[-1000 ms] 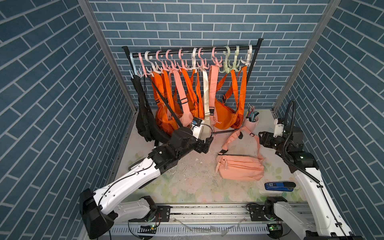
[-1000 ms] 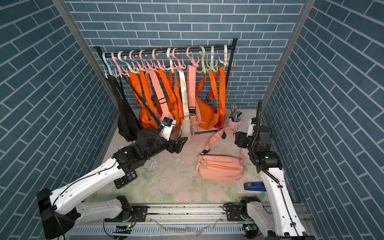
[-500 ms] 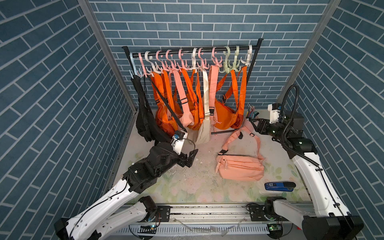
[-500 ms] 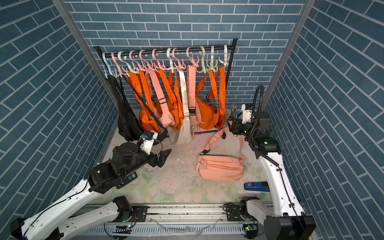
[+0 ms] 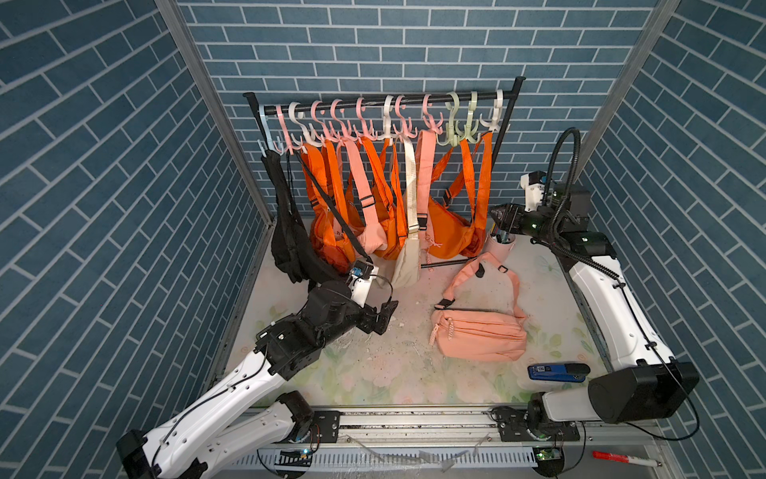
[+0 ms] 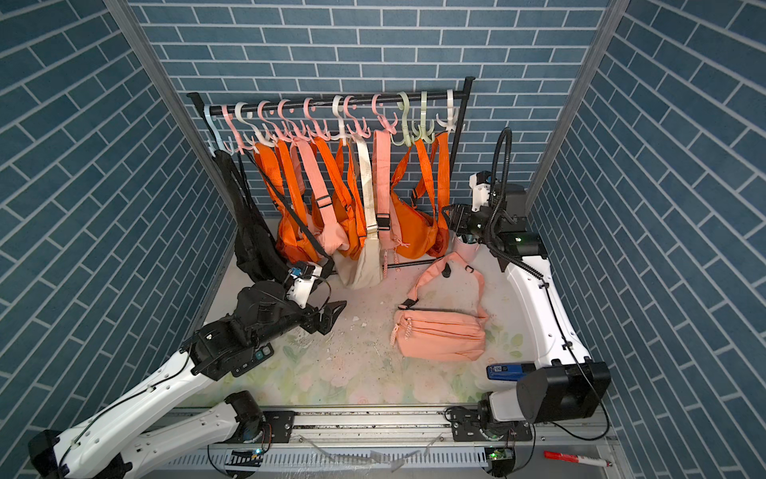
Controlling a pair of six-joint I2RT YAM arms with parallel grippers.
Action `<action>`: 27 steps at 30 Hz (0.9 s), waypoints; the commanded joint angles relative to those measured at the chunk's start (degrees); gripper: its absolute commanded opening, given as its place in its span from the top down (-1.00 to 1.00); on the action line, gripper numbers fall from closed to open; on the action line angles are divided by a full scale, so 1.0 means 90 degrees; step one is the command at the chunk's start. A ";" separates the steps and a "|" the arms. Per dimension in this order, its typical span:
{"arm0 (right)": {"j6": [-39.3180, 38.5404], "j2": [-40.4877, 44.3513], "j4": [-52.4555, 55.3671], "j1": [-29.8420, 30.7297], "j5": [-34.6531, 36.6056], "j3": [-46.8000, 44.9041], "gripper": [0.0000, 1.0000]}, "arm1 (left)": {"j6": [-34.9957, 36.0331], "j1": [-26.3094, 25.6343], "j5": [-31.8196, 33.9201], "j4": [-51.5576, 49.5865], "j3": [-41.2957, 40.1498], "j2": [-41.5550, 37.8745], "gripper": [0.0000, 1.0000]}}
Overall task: Take the bag off the hook
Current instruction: Pick up the bag from the hook.
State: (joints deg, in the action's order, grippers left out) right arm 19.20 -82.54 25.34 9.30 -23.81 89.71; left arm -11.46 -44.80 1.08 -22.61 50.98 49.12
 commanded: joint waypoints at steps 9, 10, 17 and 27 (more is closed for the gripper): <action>-0.0146 -0.1310 0.0530 0.0167 0.0058 0.1634 -0.09 | 0.0024 0.0313 -0.0377 0.0112 0.0283 0.0449 -0.99; -0.0141 -0.1389 0.0542 0.0189 0.0058 0.1737 -0.06 | 0.0036 0.0336 -0.0407 0.0093 0.0341 0.0483 -0.99; -0.0055 -0.2067 0.0723 0.0307 0.0146 0.2624 0.11 | 0.0147 0.0456 -0.0436 -0.0007 0.0590 0.0629 -0.99; -0.0013 -0.3128 0.1152 0.0469 0.0251 0.3968 0.25 | 0.0375 0.0475 -0.0416 -0.0232 0.0811 0.0553 -0.99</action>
State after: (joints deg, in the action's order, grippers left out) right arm 19.22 -108.84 33.21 13.13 -22.65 122.78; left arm -9.17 -41.01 -2.66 -23.40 57.71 54.89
